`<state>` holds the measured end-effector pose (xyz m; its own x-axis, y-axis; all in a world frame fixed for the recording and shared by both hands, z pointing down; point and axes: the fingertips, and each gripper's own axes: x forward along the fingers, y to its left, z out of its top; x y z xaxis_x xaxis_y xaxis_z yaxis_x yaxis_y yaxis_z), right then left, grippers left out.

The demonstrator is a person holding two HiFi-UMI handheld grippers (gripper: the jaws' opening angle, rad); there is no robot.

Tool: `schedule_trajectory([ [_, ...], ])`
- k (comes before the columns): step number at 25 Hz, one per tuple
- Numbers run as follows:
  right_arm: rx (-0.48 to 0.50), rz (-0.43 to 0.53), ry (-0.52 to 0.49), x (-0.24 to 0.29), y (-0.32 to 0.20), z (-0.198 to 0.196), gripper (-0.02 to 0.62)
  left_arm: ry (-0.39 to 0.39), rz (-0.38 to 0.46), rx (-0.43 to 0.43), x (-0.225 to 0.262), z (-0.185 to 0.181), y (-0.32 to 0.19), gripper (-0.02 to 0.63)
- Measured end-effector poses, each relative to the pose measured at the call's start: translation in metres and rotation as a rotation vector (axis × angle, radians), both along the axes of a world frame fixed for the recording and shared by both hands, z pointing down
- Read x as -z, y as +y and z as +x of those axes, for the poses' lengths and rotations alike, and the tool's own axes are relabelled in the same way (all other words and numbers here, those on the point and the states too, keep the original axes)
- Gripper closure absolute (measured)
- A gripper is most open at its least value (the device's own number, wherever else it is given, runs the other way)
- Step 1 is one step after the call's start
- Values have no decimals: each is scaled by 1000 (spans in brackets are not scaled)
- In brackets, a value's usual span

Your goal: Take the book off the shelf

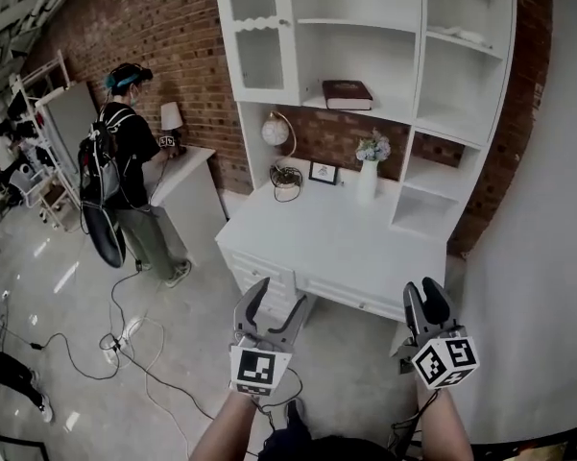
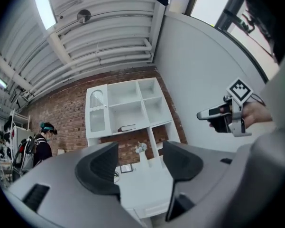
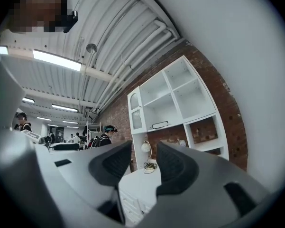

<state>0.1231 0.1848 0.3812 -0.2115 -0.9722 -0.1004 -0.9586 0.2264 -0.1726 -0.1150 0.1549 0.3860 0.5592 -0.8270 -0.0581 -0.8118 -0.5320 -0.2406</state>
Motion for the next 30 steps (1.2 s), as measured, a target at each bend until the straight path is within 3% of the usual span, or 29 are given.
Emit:
schedule_trajectory([
  [3, -2, 7, 34, 2, -33, -24, 440, -30, 22, 21, -3, -23, -37, 333],
  [8, -1, -29, 47, -4, -93, -59, 443, -1, 17, 14, -10, -56, -97, 333],
  [14, -25, -46, 88, -11, -139, -83, 445, -65, 22, 35, -24, -87, -154, 333],
  [24, -58, -78, 81, -23, -184, -75, 456, -54, 2, -3, -30, -79, -211, 333],
  [30, -24, -60, 56, -22, -224, -60, 465, -94, 22, 7, -27, -58, -237, 333],
])
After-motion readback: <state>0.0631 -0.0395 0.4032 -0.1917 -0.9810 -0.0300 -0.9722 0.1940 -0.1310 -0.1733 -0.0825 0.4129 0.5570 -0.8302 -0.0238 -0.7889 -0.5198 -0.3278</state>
